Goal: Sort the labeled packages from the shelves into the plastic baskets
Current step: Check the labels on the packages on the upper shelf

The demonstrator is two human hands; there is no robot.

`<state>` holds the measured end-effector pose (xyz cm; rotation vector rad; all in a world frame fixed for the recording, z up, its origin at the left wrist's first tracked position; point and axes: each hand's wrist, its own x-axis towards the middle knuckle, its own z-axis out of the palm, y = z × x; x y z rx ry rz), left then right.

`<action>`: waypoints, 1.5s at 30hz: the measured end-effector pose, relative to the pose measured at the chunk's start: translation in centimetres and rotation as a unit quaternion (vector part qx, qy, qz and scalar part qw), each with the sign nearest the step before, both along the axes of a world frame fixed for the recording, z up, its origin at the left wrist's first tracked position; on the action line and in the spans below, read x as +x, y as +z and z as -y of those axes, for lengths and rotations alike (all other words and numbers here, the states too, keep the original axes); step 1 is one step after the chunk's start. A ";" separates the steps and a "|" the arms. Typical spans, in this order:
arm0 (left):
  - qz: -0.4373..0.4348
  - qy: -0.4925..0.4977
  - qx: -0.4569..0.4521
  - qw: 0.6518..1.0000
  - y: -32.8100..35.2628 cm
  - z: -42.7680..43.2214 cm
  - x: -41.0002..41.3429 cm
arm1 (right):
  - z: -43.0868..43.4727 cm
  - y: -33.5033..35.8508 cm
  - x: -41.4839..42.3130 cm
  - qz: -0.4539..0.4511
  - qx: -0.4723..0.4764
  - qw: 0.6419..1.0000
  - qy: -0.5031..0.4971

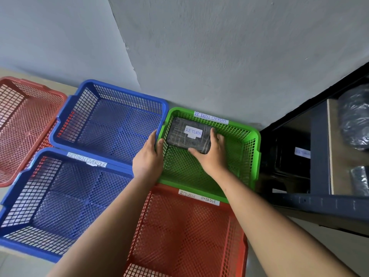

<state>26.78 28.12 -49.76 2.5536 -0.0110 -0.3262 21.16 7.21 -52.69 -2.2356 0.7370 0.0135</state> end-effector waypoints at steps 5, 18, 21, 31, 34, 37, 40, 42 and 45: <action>-0.021 0.002 -0.017 1.000 0.2 0.2 0.1 | 0.1 0.5 0.0 -0.009 -0.009 1.000 0.011; 0.070 -0.014 -0.094 0.993 5.1 -0.7 -3.0 | 1.6 9.6 -3.3 0.049 -0.096 0.994 0.019; 0.077 -0.045 -0.108 0.990 7.2 -0.6 -5.7 | 1.5 13.0 -5.9 0.089 -0.115 0.989 0.025; 0.135 -0.215 -0.175 0.951 15.0 5.1 -16.3 | 2.7 24.7 -18.7 0.251 -0.180 0.950 0.041; 0.161 -0.255 -0.209 0.930 18.0 8.7 -19.4 | 4.5 28.5 -22.9 0.293 -0.199 0.935 0.033; 0.189 -0.295 -0.241 0.905 20.8 12.1 -22.5 | 6.7 32.0 -26.8 0.330 -0.226 0.916 0.033; 0.208 -0.331 -0.254 0.885 23.4 15.4 -25.5 | 9.3 35.2 -30.5 0.353 -0.272 0.895 0.032; 0.219 -0.349 -0.269 0.871 25.3 17.8 -27.6 | 11.4 36.9 -33.0 0.371 -0.299 0.879 0.026; 0.239 -0.372 -0.292 0.848 28.0 21.5 -31.0 | 15.1 39.3 -36.6 0.396 -0.328 0.857 0.016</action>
